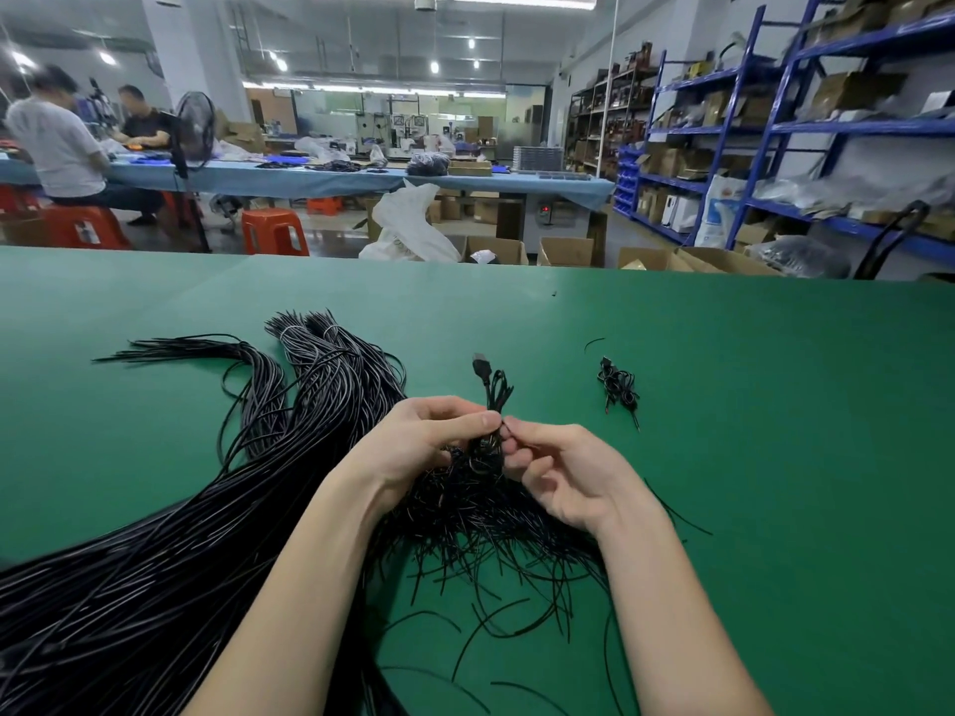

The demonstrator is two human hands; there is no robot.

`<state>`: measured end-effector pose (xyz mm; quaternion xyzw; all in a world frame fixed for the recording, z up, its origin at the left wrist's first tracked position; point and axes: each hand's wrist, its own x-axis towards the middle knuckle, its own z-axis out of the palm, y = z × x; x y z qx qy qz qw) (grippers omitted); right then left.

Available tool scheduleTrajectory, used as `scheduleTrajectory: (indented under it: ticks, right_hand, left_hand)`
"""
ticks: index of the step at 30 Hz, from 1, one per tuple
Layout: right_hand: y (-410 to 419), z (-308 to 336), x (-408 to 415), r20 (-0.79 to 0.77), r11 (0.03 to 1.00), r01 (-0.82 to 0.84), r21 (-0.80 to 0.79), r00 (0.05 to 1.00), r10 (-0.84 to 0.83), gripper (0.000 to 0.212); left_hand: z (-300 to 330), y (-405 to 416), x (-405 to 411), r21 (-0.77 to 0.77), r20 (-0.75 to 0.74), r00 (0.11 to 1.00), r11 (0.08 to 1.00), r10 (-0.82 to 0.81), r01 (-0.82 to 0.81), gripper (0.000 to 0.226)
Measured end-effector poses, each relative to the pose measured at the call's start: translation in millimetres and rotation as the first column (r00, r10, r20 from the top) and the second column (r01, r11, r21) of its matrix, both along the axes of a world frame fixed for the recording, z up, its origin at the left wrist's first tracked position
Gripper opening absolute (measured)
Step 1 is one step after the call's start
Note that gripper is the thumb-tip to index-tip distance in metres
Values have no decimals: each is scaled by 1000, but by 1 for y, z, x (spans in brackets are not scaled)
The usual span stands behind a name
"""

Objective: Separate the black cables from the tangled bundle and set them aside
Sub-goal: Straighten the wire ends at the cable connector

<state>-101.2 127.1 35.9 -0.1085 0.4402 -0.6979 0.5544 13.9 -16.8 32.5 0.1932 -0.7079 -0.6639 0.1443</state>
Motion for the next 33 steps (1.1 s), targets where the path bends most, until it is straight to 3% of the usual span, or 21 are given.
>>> scheduleTrajectory:
  ticks: [1, 2, 4, 6, 8, 9, 11, 13, 14, 15, 16, 17, 18, 19, 20, 22, 24, 26, 27, 30, 33]
  right_hand:
    - [0, 0, 2, 101, 1000, -6, -26, 995, 8, 8]
    - [-1, -1, 4, 74, 1000, -3, -29, 997, 5, 8]
    - [-4, 0, 4, -358, 998, 55, 28, 933, -41, 9]
    - [-3, 4, 4, -811, 982, 184, 39, 580, -76, 6]
    - [0, 7, 2, -966, 961, 273, -53, 231, -119, 9]
    - [1, 9, 2, -982, 952, 285, -109, 118, -147, 9]
    - [2, 10, 4, -979, 939, 282, -198, -18, -202, 7]
    - [-1, 8, 6, -966, 921, 294, -257, -70, -247, 6]
    - [-2, 6, 6, -966, 915, 313, -256, -38, -257, 6]
    - [-4, 6, 6, -964, 918, 327, -222, 68, -258, 7]
    - [-5, 6, 5, -928, 933, 323, -159, 275, -253, 8]
    - [-5, 7, 4, -798, 956, 281, -82, 556, -232, 8]
    - [-4, 8, 4, -534, 984, 179, -16, 830, -160, 7]
    - [-3, 7, 4, -206, 997, 72, -9, 976, -72, 5]
    - [-2, 5, 6, 50, 999, 15, -36, 999, -13, 7]
    - [-5, 2, 10, 211, 997, 3, -82, 977, 15, 10]
    - [-11, 1, 14, -77, 995, 80, -65, 993, -85, 3]
    - [-12, 4, 11, -486, 975, 192, -109, 846, -221, 5]
    - [-9, 6, 8, -601, 972, 187, -143, 764, -235, 7]
    - [4, 12, -1, -712, 983, 23, -181, 687, -147, 14]
    - [12, 14, -2, -661, 978, -85, -190, 747, -64, 25]
  left_hand:
    - [1, 0, 0, 31, -6, 1000, 999, -13, 13, 35]
    - [2, 1, -1, 86, -14, 1000, 996, -12, 13, 36]
    - [2, 3, -3, 221, -21, 1000, 975, 17, -12, 45]
    - [2, 3, -4, 293, 1, 999, 955, 45, -43, 60]
    - [2, 3, -5, 322, 2, 999, 945, 50, -48, 63]
    - [3, 3, -5, 330, 1, 999, 943, 48, -46, 60]
    - [2, 2, -4, 335, 7, 999, 941, 39, -39, 55]
    - [1, 1, -3, 338, -10, 1000, 941, 22, -17, 50]
    - [0, 0, -1, 337, -39, 999, 941, 9, 5, 45]
    - [0, 0, 0, 323, -71, 997, 946, -3, 26, 39]
    - [0, -1, 2, 281, -92, 996, 959, -11, 36, 33]
    - [1, -1, 3, 211, -101, 995, 977, -14, 36, 28]
    - [2, -1, 4, 132, -109, 994, 991, -15, 29, 23]
    - [3, -1, 4, 68, -126, 992, 997, -16, 25, 19]
    - [3, -2, 5, 32, -148, 989, 999, -19, 24, 16]
    - [4, -1, 5, 19, -164, 986, 1000, -4, 7, 13]
    - [4, -1, 4, 88, -148, 988, 996, 46, -33, 16]
    - [4, -1, 3, 235, -124, 991, 972, 44, -14, 17]
    - [4, -1, 3, 306, -105, 994, 952, 12, 20, 16]
    - [6, 0, 4, 444, -68, 995, 891, -71, 94, 13]
    - [5, -2, 5, 547, -121, 984, 818, -130, 176, 32]
